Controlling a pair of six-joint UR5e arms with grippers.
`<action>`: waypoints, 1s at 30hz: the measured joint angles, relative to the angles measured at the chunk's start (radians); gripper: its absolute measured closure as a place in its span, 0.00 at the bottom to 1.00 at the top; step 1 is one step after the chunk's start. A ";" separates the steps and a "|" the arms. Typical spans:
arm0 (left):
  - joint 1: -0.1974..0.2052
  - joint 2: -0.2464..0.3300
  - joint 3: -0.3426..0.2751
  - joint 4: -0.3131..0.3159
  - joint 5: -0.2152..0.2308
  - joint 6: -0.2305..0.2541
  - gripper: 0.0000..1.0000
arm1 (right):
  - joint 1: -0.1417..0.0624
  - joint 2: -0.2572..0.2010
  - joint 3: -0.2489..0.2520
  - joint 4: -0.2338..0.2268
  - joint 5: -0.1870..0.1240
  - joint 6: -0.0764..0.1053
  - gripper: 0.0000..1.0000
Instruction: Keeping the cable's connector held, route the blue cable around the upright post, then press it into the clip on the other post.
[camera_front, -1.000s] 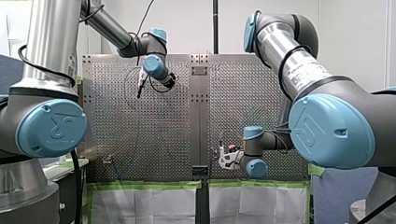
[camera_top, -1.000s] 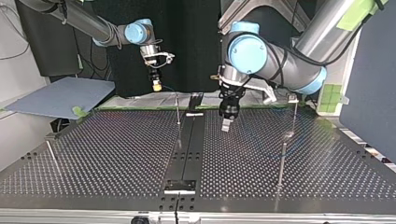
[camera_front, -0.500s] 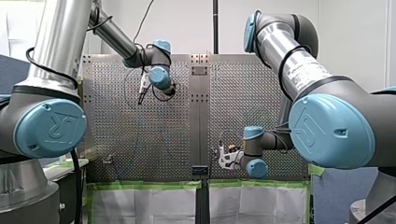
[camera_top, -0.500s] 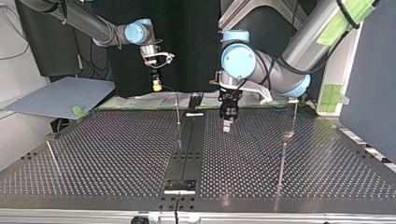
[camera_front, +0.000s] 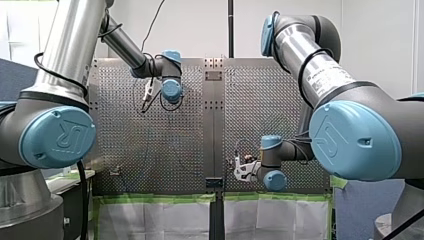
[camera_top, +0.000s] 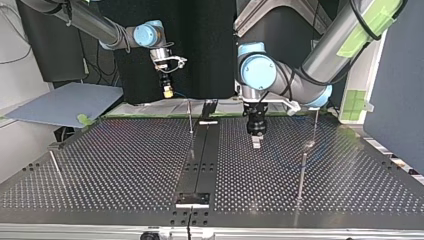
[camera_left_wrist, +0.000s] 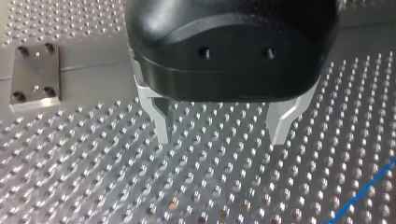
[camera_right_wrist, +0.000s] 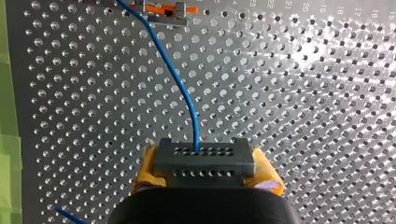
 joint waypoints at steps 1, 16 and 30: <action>0.002 0.000 0.000 0.010 -0.010 0.009 0.00 | 0.000 0.000 0.000 -0.001 -0.001 0.000 1.00; 0.028 -0.038 0.000 0.032 -0.056 0.090 0.00 | 0.000 0.000 0.000 -0.002 -0.006 0.001 1.00; 0.047 -0.065 0.051 0.022 -0.070 0.096 0.00 | 0.000 0.000 0.000 -0.004 -0.007 0.004 1.00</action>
